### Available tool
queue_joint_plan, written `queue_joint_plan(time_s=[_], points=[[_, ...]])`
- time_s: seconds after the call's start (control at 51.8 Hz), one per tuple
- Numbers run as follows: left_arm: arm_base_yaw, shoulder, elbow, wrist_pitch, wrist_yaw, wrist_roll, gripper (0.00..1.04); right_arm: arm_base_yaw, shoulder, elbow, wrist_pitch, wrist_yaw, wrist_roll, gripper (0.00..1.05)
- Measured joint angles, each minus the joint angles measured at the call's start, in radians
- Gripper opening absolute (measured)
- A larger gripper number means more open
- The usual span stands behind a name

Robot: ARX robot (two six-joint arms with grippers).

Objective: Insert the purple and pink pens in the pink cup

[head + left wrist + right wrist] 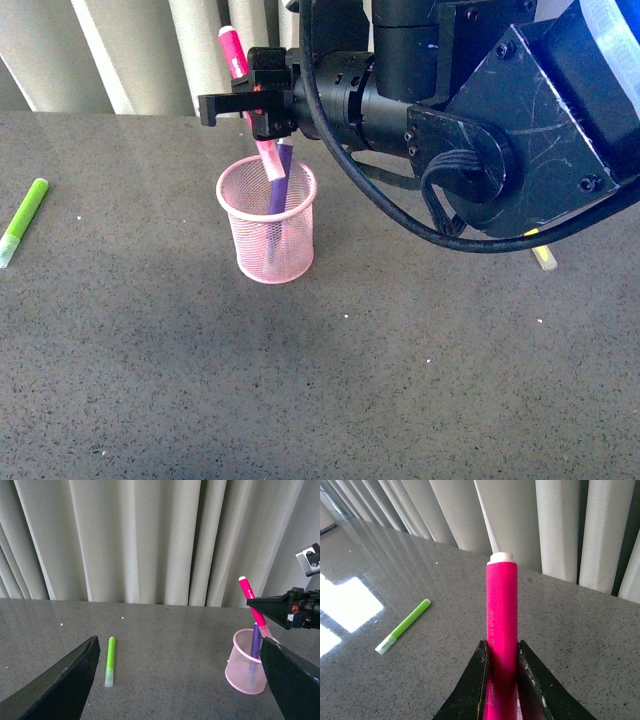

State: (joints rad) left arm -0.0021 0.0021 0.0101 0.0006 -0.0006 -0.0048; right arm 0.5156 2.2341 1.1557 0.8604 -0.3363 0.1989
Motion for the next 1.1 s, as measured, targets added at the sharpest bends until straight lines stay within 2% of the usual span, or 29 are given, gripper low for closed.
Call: queue_joint_plan(time_s=[0.985, 1.043, 1.101], points=[[0.000, 0.000, 0.000, 0.000, 0.000, 0.000, 0.98, -0.002, 0.034, -0.024, 0.006, -0.029, 0.006, 0.11], [0.000, 0.000, 0.000, 0.000, 0.000, 0.000, 0.98, -0.001, 0.034, -0.033, 0.005, -0.034, 0.002, 0.19], [0.000, 0.000, 0.000, 0.000, 0.000, 0.000, 0.98, 0.000, 0.033, -0.043, -0.002, -0.047, 0.001, 0.32]])
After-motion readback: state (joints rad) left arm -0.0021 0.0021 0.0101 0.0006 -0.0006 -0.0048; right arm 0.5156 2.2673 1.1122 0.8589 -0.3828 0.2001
